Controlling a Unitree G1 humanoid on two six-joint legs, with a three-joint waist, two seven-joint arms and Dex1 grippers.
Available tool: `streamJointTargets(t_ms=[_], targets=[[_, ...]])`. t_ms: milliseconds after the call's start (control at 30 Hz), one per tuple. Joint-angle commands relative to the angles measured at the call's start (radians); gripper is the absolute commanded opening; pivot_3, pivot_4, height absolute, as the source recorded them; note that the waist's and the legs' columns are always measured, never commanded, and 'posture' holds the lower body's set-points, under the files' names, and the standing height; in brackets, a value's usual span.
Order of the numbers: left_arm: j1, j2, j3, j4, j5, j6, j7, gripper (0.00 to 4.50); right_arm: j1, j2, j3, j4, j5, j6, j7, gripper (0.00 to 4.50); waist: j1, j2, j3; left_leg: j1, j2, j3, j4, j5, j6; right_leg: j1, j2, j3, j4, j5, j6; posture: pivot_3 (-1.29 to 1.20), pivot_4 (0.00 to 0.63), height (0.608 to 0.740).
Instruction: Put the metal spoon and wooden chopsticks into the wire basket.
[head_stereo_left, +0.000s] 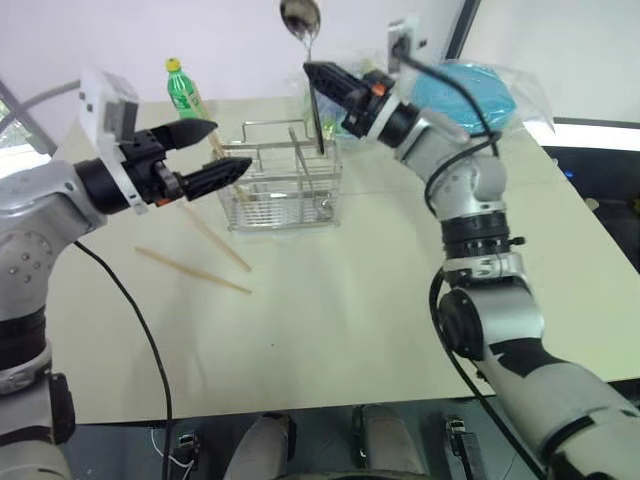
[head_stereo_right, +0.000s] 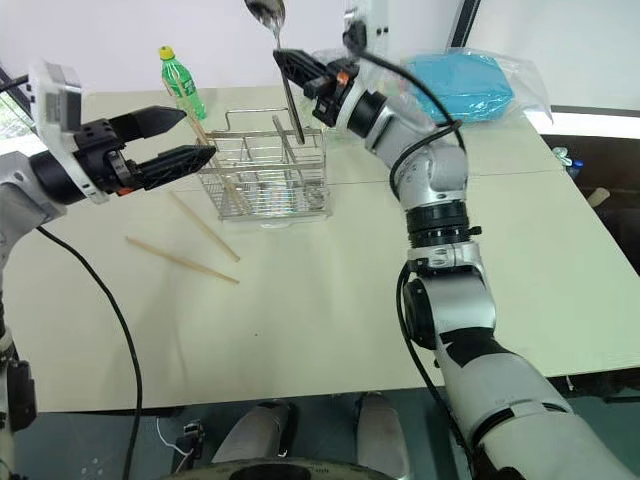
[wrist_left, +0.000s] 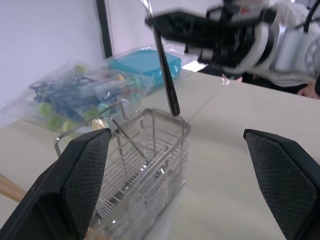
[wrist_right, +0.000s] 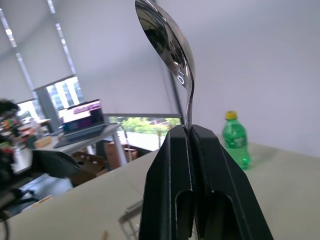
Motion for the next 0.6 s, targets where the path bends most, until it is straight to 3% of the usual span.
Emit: streamJointTargets(t_ms=[33, 100, 200, 267, 300, 433, 600], targets=[[0.001, 0.009, 0.053, -0.039, -0.007, -0.004, 0.012, 4.5, 0.013, 0.026, 0.008, 0.008, -0.034, -0.06, -0.011, 0.03, -0.001, 0.0, 0.0, 0.0, 0.0, 0.0, 0.0, 0.0, 0.0, 0.0, 0.0, 0.0, 0.0, 0.0, 0.0, 0.0, 0.15, 0.707], [0.009, 0.013, 0.062, -0.043, -0.01, 0.0, 0.016, 4.5, 0.027, 0.035, 0.006, 0.017, -0.044, -0.067, -0.018, 0.03, -0.002, 0.0, 0.0, 0.0, 0.0, 0.0, 0.0, 0.0, 0.0, 0.0, 0.0, 0.0, 0.0, 0.0, 0.0, 0.0, 0.15, 0.707], [0.011, 0.013, 0.075, -0.043, -0.012, 0.005, 0.025, 4.5, 0.039, 0.039, -0.005, 0.03, -0.052, -0.066, -0.043, 0.95, -0.003, 0.0, 0.0, 0.0, 0.0, 0.0, 0.0, 0.0, 0.0, 0.0, 0.0, 0.0, 0.0, 0.0, 0.0, 0.0, 0.15, 0.707], [0.011, 0.008, 0.081, -0.045, -0.014, 0.009, 0.033, 4.5, 0.043, 0.035, -0.012, 0.029, -0.061, -0.069, -0.066, 1.93, -0.003, 0.0, 0.0, 0.0, 0.0, 0.0, 0.0, 0.0, 0.0, 0.0, 0.0, 0.0, 0.0, 0.0, 0.0, 0.0, 0.15, 0.707], [0.011, 0.007, 0.082, -0.045, -0.015, 0.01, 0.035, 4.5, 0.043, 0.033, -0.014, 0.027, -0.063, -0.071, -0.072, 2.64, -0.004, 0.0, 0.0, 0.0, 0.0, 0.0, 0.0, 0.0, 0.0, 0.0, 0.0, 0.0, 0.0, 0.0, 0.0, 0.0, 0.15, 0.707], [0.015, -0.003, 0.098, -0.046, -0.022, 0.017, 0.064, 4.5, 0.026, 0.0, -0.017, 0.012, -0.073, -0.054, -0.084, 4.47, -0.004, 0.0, 0.0, 0.0, 0.0, 0.0, 0.0, 0.0, 0.0, 0.0, 0.0, 0.0, 0.0, 0.0, 0.0, 0.0, 0.15, 0.707], [0.019, -0.024, 0.182, -0.074, -0.076, 0.071, 0.197, 4.5, -0.01, -0.094, -0.014, -0.067, -0.067, -0.012, -0.024, 4.47, -0.002, 0.0, 0.0, 0.0, 0.0, 0.0, 0.0, 0.0, 0.0, 0.0, 0.0, 0.001, 0.0, 0.0, 0.0, 0.0, 0.15, 0.707]])
